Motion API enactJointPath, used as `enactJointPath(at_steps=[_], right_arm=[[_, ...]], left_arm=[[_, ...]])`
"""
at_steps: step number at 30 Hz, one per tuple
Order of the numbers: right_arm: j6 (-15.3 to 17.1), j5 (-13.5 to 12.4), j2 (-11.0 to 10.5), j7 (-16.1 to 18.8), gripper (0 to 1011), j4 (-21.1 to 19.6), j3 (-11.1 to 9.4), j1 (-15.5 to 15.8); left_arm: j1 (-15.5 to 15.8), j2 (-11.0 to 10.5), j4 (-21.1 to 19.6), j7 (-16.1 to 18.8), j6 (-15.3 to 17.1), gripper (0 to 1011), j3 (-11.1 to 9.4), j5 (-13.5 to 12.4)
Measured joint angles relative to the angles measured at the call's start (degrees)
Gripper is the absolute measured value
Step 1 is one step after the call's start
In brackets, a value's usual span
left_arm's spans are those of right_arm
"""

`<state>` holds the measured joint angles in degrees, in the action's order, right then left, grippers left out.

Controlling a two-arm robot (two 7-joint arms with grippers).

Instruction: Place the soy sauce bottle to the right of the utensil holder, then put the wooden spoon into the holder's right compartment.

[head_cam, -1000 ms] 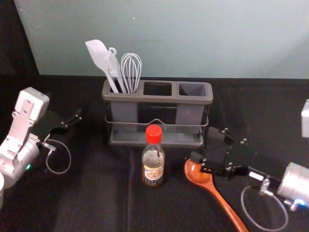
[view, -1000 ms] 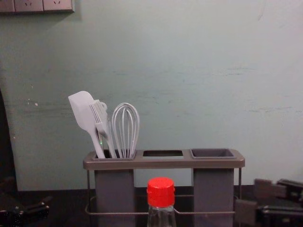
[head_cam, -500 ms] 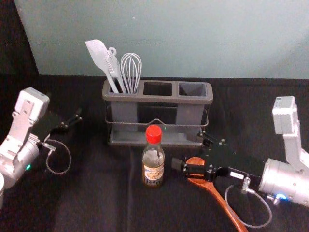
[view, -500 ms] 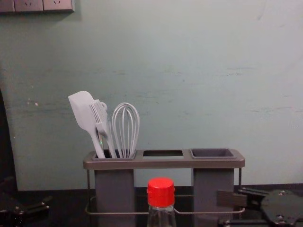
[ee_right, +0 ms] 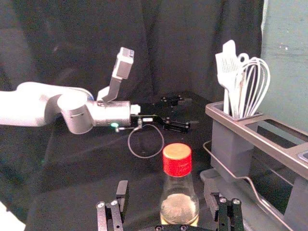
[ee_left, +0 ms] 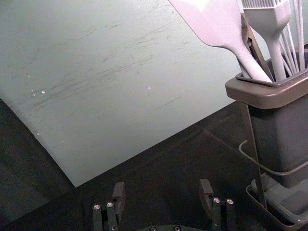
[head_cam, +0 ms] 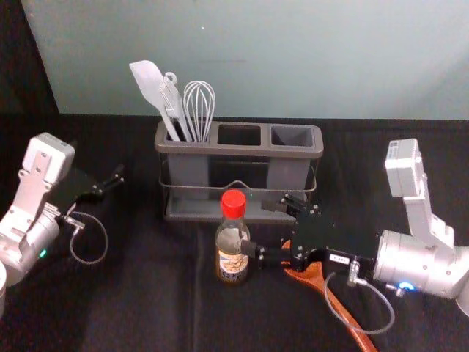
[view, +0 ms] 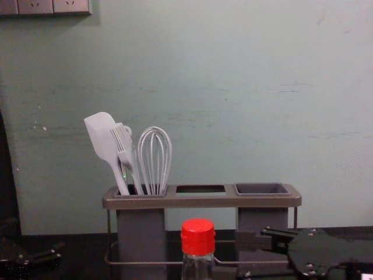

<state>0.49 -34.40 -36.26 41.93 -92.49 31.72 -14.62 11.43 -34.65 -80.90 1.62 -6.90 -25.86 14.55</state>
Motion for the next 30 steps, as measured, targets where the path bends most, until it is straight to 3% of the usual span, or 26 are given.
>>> enactJointPath(at_steps=[13, 30], right_arm=[[-0.9, 2.1, 3.6, 0.5, 1003, 4.9, 2.7, -4.9], [-1.7, 3.1, 6.2, 0.4, 1003, 7.5, 4.1, -7.2]], left_arm=[[0.0, 0.0, 0.0, 0.0, 0.0, 1005, 0.0, 0.0], [0.0, 0.0, 0.0, 0.0, 0.0, 1005, 0.0, 0.0]])
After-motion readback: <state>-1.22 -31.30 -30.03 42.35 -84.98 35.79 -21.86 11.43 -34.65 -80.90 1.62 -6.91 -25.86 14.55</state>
